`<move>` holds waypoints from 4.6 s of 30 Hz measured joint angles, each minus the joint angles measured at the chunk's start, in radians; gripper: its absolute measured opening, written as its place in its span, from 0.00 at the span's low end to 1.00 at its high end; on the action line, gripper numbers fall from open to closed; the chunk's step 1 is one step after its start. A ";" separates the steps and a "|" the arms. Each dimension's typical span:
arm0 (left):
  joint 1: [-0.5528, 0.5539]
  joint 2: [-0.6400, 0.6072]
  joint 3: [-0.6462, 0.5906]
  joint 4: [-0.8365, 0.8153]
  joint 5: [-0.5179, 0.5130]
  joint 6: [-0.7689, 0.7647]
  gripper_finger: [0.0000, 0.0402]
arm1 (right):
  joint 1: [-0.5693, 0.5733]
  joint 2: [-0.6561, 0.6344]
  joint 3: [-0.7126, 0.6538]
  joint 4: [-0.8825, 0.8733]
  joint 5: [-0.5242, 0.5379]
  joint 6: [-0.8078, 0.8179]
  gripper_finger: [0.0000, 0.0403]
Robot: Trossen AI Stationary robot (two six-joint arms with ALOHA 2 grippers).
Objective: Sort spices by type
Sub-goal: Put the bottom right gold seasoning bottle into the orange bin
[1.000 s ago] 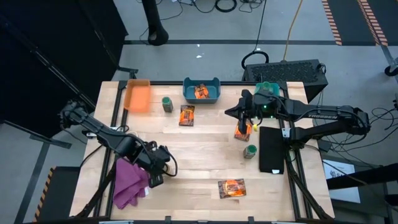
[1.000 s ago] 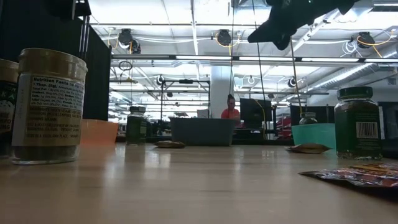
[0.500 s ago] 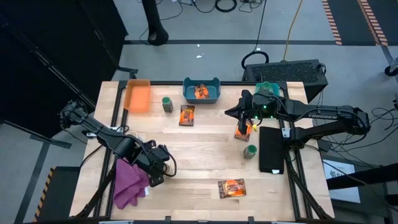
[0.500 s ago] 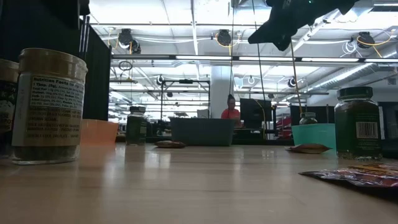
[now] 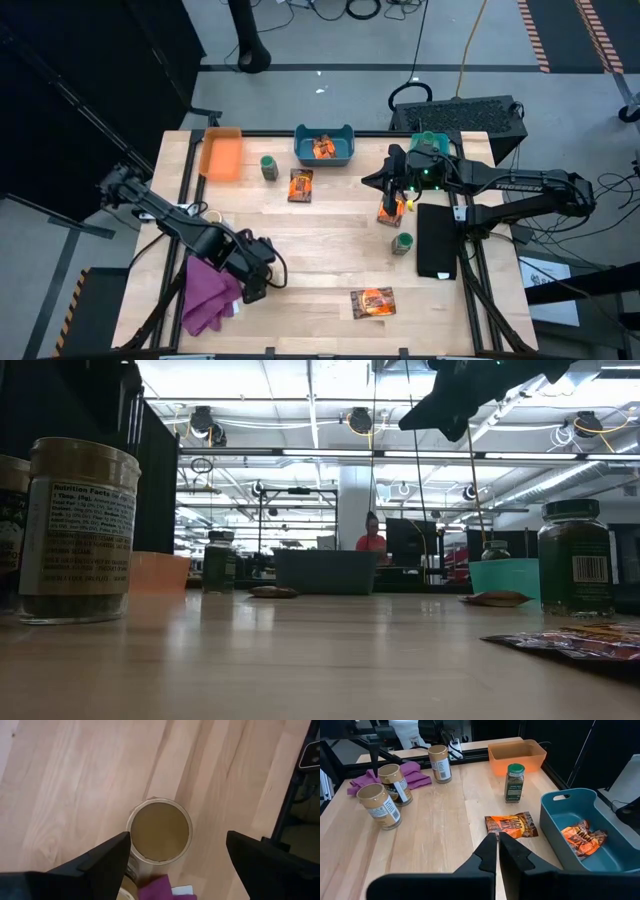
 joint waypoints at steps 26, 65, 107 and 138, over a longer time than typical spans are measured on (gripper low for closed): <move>0.000 0.072 0.000 -0.022 -0.039 0.007 0.83 | 0.000 0.000 0.000 0.005 0.000 -0.013 0.00; -0.044 0.082 0.000 -0.010 -0.083 0.001 0.83 | 0.000 0.000 0.000 0.003 -0.003 -0.010 0.00; -0.044 0.140 0.065 -0.092 -0.069 0.034 0.83 | 0.000 0.000 0.000 0.004 -0.003 -0.009 0.00; -0.045 0.138 0.034 -0.057 -0.075 0.006 0.83 | 0.000 0.000 0.000 0.003 -0.003 -0.009 0.00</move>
